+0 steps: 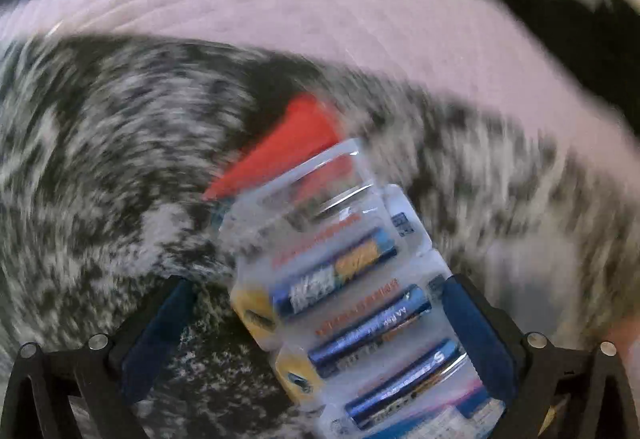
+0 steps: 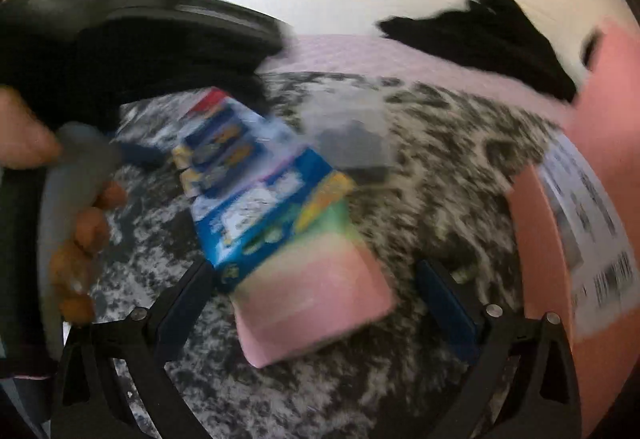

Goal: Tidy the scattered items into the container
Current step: 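Grasp the battery blister pack with the left gripper while the right grasps the pastel pouch, then carry the battery pack and pastel pouch into the pink box and release both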

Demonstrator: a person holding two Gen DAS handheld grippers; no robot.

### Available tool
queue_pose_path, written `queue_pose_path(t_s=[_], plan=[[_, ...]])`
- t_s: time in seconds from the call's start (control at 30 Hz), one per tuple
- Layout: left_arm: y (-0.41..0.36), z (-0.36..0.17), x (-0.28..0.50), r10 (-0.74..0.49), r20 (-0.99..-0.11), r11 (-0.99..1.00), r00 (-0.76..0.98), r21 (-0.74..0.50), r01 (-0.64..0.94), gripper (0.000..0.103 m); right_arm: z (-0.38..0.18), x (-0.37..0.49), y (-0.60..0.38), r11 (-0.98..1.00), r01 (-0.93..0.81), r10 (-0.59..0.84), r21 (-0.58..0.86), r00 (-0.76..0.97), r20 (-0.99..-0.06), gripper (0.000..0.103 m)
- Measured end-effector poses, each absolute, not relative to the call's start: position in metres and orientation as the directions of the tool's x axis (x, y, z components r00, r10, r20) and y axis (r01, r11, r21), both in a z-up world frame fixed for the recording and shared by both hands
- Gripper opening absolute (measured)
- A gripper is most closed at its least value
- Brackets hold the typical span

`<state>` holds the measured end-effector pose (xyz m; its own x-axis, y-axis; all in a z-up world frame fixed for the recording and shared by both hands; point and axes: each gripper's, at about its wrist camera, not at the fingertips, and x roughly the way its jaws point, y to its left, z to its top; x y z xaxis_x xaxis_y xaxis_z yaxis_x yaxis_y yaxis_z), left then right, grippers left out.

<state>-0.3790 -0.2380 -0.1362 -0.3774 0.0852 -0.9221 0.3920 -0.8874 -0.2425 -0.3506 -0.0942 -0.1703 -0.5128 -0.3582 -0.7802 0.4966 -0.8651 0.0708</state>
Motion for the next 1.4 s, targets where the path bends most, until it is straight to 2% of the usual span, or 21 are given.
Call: queue_pose_path(t_s=[0.03, 0.07, 0.1, 0.17, 0.27, 0.53, 0.63, 0.7, 0.73, 0.83, 0.93, 1.0, 1.07, 1.23, 1.4], plan=[[-0.235, -0.135, -0.379, 0.075, -0.927, -0.9, -0.366, -0.221, 0.375, 0.1, -0.169, -0.349, -0.097, -0.853, 0.518, -0.371, 0.067, -0.511, -0.775, 0.088], [-0.233, -0.134, -0.378, 0.065, -0.932, -0.912, -0.356, -0.2, 0.358, 0.095, -0.167, -0.347, -0.1, -0.843, 0.535, -0.381, 0.061, -0.513, -0.77, 0.068], [-0.23, -0.133, -0.378, 0.054, -0.937, -0.923, -0.345, -0.179, 0.341, 0.092, -0.165, -0.344, -0.1, -0.835, 0.547, -0.391, 0.062, -0.509, -0.767, 0.067], [-0.225, -0.132, -0.377, 0.032, -0.945, -0.943, -0.324, -0.136, 0.304, 0.069, -0.164, -0.337, -0.097, -0.823, 0.562, -0.41, 0.078, -0.495, -0.766, 0.066], [-0.232, -0.13, -0.354, 0.044, -0.95, -0.951, -0.31, -0.135, 0.28, 0.065, -0.162, -0.319, -0.085, -0.818, 0.564, -0.429, 0.111, -0.469, -0.772, 0.065], [-0.235, -0.125, -0.229, 0.118, -0.94, -0.967, -0.321, -0.182, 0.179, 0.065, -0.156, -0.242, -0.063, -0.806, 0.584, -0.381, 0.092, -0.395, -0.836, 0.065], [-0.225, -0.125, -0.192, 0.18, -0.931, -0.952, -0.318, -0.246, 0.184, 0.066, -0.154, -0.209, -0.051, -0.797, 0.596, -0.374, 0.091, -0.37, -0.85, 0.066], [-0.218, -0.126, -0.167, 0.221, -0.923, -0.939, -0.316, -0.289, 0.187, 0.084, -0.153, -0.197, -0.043, -0.802, 0.586, -0.384, 0.12, -0.351, -0.854, 0.066], [-0.215, -0.127, -0.158, 0.23, -0.921, -0.935, -0.315, -0.299, 0.19, 0.103, -0.152, -0.191, -0.039, -0.804, 0.58, -0.389, 0.134, -0.341, -0.856, 0.066], [-0.196, -0.134, -0.159, 0.121, -0.944, -0.957, -0.308, -0.193, 0.218, 0.103, -0.15, -0.173, -0.027, -0.808, 0.562, -0.404, 0.177, -0.311, -0.861, 0.066], [-0.174, -0.138, -0.163, -0.033, -0.954, -0.977, -0.297, -0.032, 0.212, 0.103, -0.148, -0.154, -0.016, -0.812, 0.541, -0.419, 0.218, -0.281, -0.863, 0.066], [-0.176, -0.131, -0.147, -0.057, -0.938, -0.973, -0.342, -0.023, 0.228, 0.1, -0.148, -0.155, -0.015, -0.81, 0.54, -0.426, 0.226, -0.279, -0.861, 0.066], [-0.178, -0.124, -0.131, -0.082, -0.919, -0.97, -0.386, -0.015, 0.243, 0.081, -0.147, -0.159, -0.015, -0.81, 0.535, -0.437, 0.24, -0.279, -0.855, 0.066], [-0.182, -0.107, -0.09, -0.143, -0.861, -0.959, -0.488, -0.002, 0.283, 0.08, -0.137, -0.168, -0.013, -0.804, 0.535, -0.466, 0.261, -0.292, -0.835, 0.066], [-0.19, -0.094, -0.044, -0.133, -0.82, -0.944, -0.557, -0.067, 0.324, 0.08, -0.114, -0.161, -0.012, -0.783, 0.559, -0.508, 0.271, -0.324, -0.798, 0.066]])
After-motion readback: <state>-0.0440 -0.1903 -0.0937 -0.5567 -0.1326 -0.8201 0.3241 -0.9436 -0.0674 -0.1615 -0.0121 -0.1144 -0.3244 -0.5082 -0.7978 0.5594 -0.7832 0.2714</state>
